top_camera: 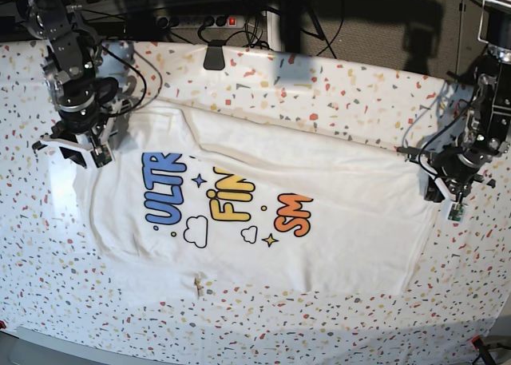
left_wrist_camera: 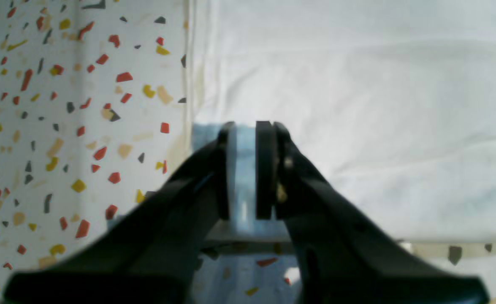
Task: Fold the T-shirt properly
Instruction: 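Fold the shirt side inward toward the print with the left gripper, then grasp the collar edge with both grippers and pull it away from the hem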
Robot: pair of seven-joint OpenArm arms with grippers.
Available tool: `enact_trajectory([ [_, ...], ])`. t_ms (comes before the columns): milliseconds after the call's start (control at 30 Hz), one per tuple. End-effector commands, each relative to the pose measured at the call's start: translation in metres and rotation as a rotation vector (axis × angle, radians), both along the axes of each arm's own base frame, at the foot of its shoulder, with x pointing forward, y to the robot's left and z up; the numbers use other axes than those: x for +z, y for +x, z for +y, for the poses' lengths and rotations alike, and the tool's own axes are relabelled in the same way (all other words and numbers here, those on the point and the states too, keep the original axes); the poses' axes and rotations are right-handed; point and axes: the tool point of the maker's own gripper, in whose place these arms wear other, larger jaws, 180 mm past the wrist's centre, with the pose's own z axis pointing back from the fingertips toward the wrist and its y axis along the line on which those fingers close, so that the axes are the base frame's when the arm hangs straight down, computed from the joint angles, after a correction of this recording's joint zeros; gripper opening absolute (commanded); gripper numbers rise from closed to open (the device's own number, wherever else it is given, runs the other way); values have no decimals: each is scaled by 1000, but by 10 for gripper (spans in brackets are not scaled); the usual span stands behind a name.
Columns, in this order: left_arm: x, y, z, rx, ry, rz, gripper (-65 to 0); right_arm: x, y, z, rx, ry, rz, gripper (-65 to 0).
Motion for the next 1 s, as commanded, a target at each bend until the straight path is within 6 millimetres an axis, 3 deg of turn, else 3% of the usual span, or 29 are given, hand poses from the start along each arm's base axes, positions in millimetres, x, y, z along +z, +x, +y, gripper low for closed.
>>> enact_trajectory([
  [0,16,8,5,1,7,-49,-566,19,10,0,13,-10,-63,-451],
  [100,11,4,4,-2,6,-40,-601,27,9,18,36,71,-87,-496],
  [133,10,3,4,-2,6,-38,-642,31,8,26,48,100,-99,-538],
  [200,10,3,4,-2,6,-36,-650,35,5,41,57,170,-108,-650],
  [367,11,3,3,-3,3,-42,-650,13,-6,51,20,239,-55,-650],
  [567,4,2,-14,-8,-40,-38,-650,-15,-16,35,-27,221,12,-650],
  [833,-21,-27,-36,-69,-44,-49,-650,-59,-34,11,-104,217,115,-650],
  [967,-34,-42,-35,-79,-15,-16,-650,-64,-38,8,-112,211,130,-650],
])
